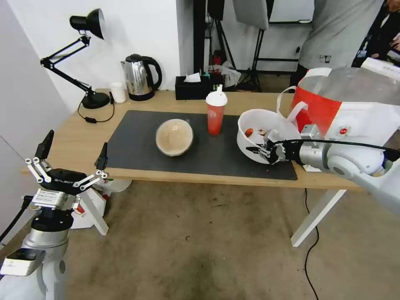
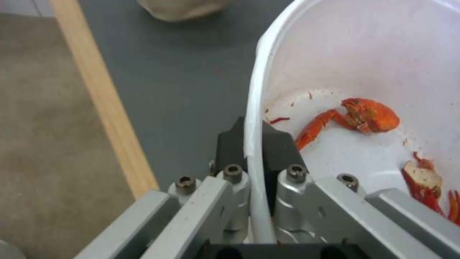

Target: Pick up the trash from the table and place it into the takeout bag.

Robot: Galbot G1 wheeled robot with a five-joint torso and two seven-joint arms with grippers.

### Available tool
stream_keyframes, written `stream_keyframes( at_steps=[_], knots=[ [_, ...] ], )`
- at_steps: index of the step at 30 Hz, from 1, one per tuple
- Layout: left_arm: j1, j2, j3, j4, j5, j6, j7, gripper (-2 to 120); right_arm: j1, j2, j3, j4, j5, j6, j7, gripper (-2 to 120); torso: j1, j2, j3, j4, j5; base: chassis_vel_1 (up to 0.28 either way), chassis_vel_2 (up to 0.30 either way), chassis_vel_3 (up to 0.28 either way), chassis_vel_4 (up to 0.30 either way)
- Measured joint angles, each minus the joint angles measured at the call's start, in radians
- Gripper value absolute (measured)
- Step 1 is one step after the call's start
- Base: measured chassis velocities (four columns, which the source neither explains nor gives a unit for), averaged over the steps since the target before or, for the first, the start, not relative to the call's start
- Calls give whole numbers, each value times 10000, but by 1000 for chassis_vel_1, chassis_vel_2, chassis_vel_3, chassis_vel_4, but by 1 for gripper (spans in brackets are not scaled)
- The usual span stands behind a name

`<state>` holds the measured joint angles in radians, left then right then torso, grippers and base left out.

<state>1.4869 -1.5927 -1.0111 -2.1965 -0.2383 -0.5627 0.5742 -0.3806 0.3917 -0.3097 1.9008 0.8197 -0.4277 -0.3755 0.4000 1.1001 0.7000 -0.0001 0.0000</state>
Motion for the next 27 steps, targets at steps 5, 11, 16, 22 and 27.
stream_keyframes(
  at_steps=[5, 11, 16, 22, 27],
  knots=[
    [-63, -4, 106, 192, 143, 2, 0, 100, 104, 244, -115, 165, 45, 0, -114, 0, 0, 0, 0, 0, -1, 0, 0, 0, 0],
    [-81, -2, 80, 215, 149, 7, 0, 100, 322, 484, -323, 253, 237, 23, -182, 0, 0, 0, 0, 1, 0, 0, 0, 0, 0],
    [-72, -1, 70, 216, 146, 8, 0, 100, 707, 764, -640, 374, 624, 159, -217, 0, 0, 0, 0, 1, -2, 0, 0, 0, 0],
    [-59, -4, 66, 216, 144, 5, 0, 100, 901, 938, -675, 453, 940, 396, -219, 0, 0, 0, 0, 1, -2, 0, 0, 0, 0],
    [-58, -5, 64, 216, 144, 4, 0, 100, 1025, 996, -674, 502, 1069, 454, -213, 0, 0, 0, 0, 1, 1, 0, 0, 0, 0]
  ],
)
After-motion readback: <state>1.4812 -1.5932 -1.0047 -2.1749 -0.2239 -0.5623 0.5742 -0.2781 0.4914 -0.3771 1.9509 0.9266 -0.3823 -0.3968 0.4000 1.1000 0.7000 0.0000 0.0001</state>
